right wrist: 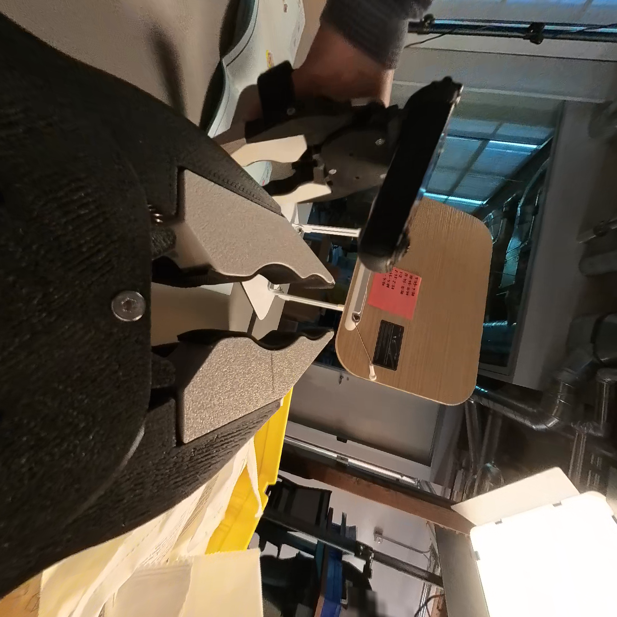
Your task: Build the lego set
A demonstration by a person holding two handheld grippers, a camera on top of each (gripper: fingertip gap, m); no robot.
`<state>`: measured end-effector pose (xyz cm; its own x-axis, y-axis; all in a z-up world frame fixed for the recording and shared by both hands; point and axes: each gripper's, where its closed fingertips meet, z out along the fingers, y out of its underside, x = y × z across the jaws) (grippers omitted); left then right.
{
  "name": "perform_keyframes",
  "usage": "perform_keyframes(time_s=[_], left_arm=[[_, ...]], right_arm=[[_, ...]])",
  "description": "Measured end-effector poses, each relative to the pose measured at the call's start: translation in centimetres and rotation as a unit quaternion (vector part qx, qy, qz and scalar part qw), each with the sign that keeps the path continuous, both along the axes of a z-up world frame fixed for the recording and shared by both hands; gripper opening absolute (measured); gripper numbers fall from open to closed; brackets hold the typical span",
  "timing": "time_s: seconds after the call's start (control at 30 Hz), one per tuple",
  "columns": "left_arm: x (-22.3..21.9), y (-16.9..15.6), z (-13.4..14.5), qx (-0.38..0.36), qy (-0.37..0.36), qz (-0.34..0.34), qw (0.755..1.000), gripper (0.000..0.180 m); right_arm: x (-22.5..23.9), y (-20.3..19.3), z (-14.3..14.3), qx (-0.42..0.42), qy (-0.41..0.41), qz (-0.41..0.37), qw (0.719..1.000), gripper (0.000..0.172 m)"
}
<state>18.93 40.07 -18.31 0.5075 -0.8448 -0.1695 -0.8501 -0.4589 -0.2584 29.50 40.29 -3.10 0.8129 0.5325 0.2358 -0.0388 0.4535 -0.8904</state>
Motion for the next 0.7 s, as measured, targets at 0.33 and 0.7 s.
perform_keyframes(time_s=[0.33, 0.7], left_arm=[[-0.3, 0.7, 0.6, 0.024, 0.019, -0.013, 0.999, 0.055], [0.8, -1.0, 0.2, -0.064, -0.117, 0.040, 0.990, 0.009]], right_arm=[[0.3, 0.5, -0.1, -0.009, 0.007, -0.006, 1.000, 0.020], [0.1, 0.5, -0.3, -0.012, 0.002, -0.005, 1.000, 0.020]])
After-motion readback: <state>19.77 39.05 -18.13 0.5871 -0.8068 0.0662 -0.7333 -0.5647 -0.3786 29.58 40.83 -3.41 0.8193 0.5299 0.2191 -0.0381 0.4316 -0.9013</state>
